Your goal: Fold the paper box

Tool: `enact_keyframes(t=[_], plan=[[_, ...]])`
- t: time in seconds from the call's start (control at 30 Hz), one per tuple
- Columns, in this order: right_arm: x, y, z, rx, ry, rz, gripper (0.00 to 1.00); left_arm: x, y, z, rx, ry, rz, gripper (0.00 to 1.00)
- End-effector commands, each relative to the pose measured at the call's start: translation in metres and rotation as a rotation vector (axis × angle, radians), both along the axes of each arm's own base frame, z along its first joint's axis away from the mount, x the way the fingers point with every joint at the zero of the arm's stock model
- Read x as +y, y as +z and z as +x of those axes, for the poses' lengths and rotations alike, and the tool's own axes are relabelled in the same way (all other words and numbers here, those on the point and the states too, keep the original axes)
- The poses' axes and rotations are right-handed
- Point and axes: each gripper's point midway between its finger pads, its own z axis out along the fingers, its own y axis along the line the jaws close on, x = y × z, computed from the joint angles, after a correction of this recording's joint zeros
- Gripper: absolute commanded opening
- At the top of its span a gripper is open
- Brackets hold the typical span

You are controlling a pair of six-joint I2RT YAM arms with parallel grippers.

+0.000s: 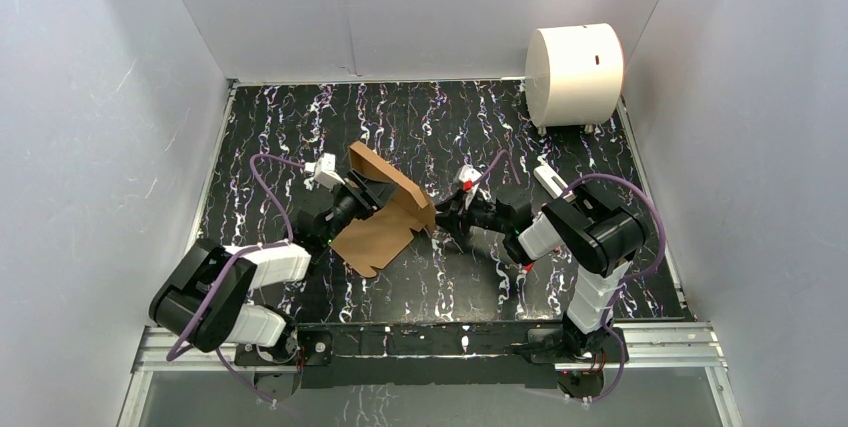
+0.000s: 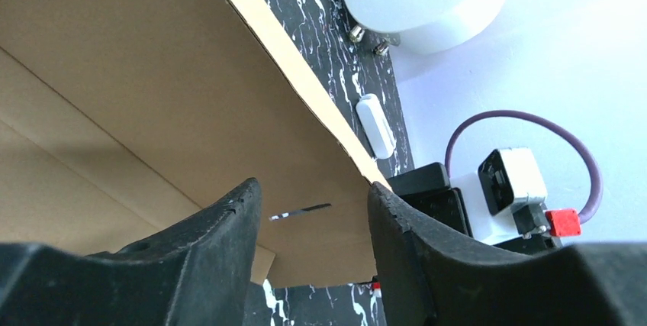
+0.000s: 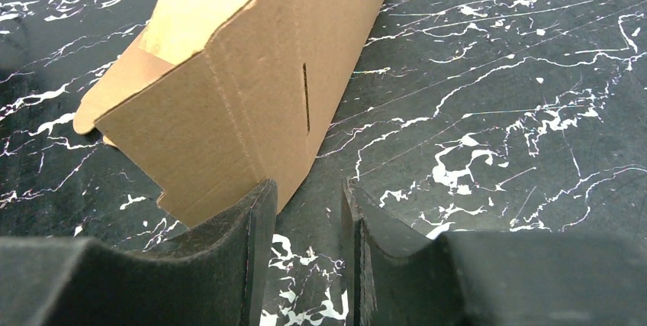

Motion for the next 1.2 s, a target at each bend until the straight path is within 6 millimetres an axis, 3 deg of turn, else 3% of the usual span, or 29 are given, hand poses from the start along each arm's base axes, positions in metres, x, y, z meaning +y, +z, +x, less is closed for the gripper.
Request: enact_keyframes(t=[0.0, 0.37, 0.63, 0.8, 1.17], plan=[[0.008, 0.024, 0.002, -0.106, 0.025, 0.049, 0.45, -0.001, 0.031, 0.018, -0.047, 0.047, -0.106, 0.49], [0.009, 0.022, 0.002, -0.121, 0.021, 0.037, 0.45, 0.001, 0.042, 0.026, -0.008, 0.103, -0.235, 0.44], [0.015, 0.022, -0.003, -0.142, 0.041, 0.036, 0.47, -0.001, 0.035, 0.026, 0.046, 0.107, -0.299, 0.13], [0.023, 0.025, -0.006, -0.168, 0.037, 0.051, 0.49, 0.002, 0.029, 0.022, 0.074, 0.124, -0.349, 0.0], [0.039, 0.046, -0.008, -0.247, -0.029, 0.13, 0.58, 0.011, 0.024, 0.01, 0.095, 0.18, -0.447, 0.0]])
